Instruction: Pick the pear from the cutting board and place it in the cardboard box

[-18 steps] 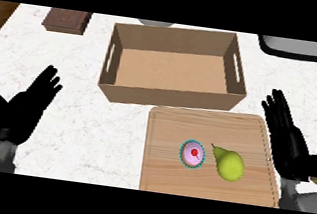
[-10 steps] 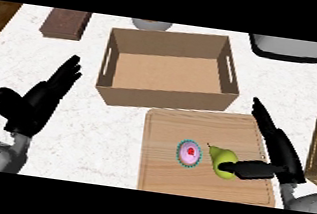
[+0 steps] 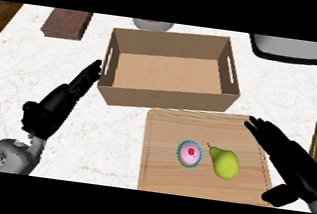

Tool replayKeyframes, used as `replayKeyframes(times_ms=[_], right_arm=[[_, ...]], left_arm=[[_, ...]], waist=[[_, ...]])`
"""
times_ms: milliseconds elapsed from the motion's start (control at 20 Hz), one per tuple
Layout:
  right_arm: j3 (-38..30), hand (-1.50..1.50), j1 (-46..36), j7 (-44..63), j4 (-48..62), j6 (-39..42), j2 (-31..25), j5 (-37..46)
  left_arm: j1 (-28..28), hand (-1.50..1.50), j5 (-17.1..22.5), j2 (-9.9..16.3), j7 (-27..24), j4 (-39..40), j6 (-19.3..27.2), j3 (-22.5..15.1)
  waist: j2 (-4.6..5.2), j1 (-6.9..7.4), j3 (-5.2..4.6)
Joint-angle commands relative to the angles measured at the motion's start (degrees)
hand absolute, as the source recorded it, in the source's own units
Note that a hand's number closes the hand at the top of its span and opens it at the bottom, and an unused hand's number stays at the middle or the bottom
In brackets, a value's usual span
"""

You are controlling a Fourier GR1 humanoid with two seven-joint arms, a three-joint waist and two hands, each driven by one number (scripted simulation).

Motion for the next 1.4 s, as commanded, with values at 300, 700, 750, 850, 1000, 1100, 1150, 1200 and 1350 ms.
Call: replayKeyframes(times_ms=[300,700,750,850,1000,1100,1150,1200,1350], right_arm=[[2.63,-1.50,-9.31,30.86,-27.72,29.03,-4.77,-1.20],[1.28,-1.50,-14.29,55.08,-29.30,43.02,8.15,-16.66],[1.96,-1.50,-16.75,58.61,-26.71,41.26,13.99,-15.98],[2.20,-1.50,-16.14,61.94,-28.49,42.30,15.17,-16.08],[-0.71,-1.50,-17.67,56.07,-20.91,41.59,17.50,-14.69],[1.75,-1.50,-16.07,58.18,-21.98,41.13,19.13,-11.43],[3.74,-1.50,-16.38,57.61,-19.11,40.78,20.90,-9.90],[2.17,-1.50,-18.97,55.94,-15.87,42.91,20.70,-10.59],[5.12,-1.50,-13.68,54.21,-14.56,40.71,20.38,-5.84]], left_arm=[[-0.99,0.00,-1.24,-0.99,-1.28,1.98,-1.84,-0.16],[-1.33,0.00,-3.20,-3.99,-2.55,2.73,-1.76,-0.39],[-4.51,0.00,-4.53,-6.04,-2.02,6.92,-0.44,-0.27],[-1.50,0.00,-5.26,-4.59,-2.63,2.97,-1.40,-0.06],[-5.35,0.00,-6.03,-7.25,-0.75,5.81,-1.77,0.53],[-2.96,0.00,-7.15,-8.24,0.56,3.24,-0.53,-0.36],[-0.84,0.00,-7.42,-7.38,-5.00,5.45,-2.08,-0.01],[-2.74,0.00,-4.78,-5.25,-2.07,4.73,-4.06,3.11],[-3.67,0.00,-7.16,-7.82,-0.71,5.18,-1.93,2.06]], waist=[[0.52,0.89,0.18],[0.84,1.50,0.36],[0.98,1.41,0.35],[0.75,1.40,0.41],[0.91,1.22,0.46],[0.79,1.18,0.46],[0.86,1.34,0.44],[0.90,1.56,0.45],[0.82,1.17,0.48]])
